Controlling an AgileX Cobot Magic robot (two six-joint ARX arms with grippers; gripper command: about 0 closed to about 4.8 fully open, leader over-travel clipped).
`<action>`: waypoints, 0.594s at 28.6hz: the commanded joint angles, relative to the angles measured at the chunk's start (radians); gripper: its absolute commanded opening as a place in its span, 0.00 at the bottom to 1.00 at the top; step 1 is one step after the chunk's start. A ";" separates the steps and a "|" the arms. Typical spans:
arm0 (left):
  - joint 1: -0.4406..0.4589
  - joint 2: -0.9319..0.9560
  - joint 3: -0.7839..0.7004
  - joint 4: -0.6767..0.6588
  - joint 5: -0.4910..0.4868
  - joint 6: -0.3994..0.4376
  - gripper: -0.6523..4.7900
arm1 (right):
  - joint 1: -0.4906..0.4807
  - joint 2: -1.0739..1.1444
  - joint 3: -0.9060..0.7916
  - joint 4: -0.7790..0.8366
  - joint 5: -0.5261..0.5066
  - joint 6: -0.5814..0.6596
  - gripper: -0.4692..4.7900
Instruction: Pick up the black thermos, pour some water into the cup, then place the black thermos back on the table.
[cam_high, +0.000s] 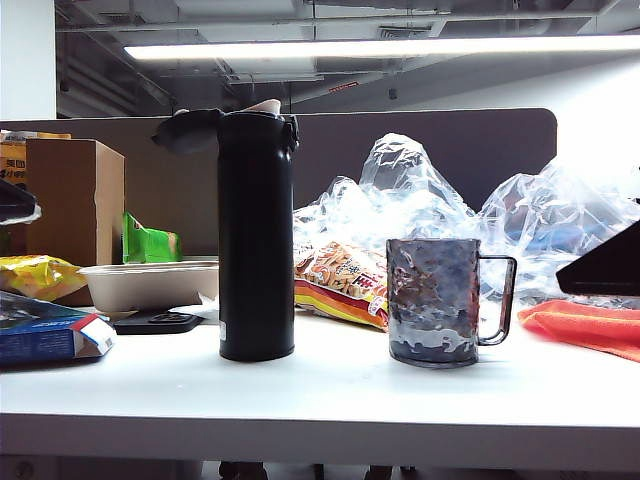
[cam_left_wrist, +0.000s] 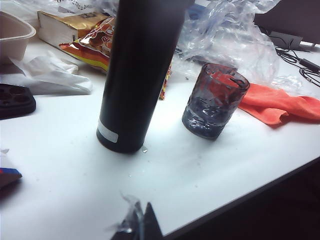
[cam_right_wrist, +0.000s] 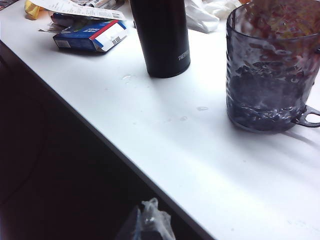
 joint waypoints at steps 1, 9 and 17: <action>0.002 0.001 0.000 -0.013 0.003 0.000 0.11 | 0.000 0.001 -0.005 0.011 0.005 -0.001 0.10; 0.142 -0.004 0.001 -0.010 0.076 0.000 0.11 | -0.022 -0.063 -0.005 -0.011 -0.006 -0.001 0.10; 0.524 -0.004 0.002 -0.010 0.087 0.000 0.11 | -0.277 -0.223 -0.005 -0.009 -0.021 -0.001 0.10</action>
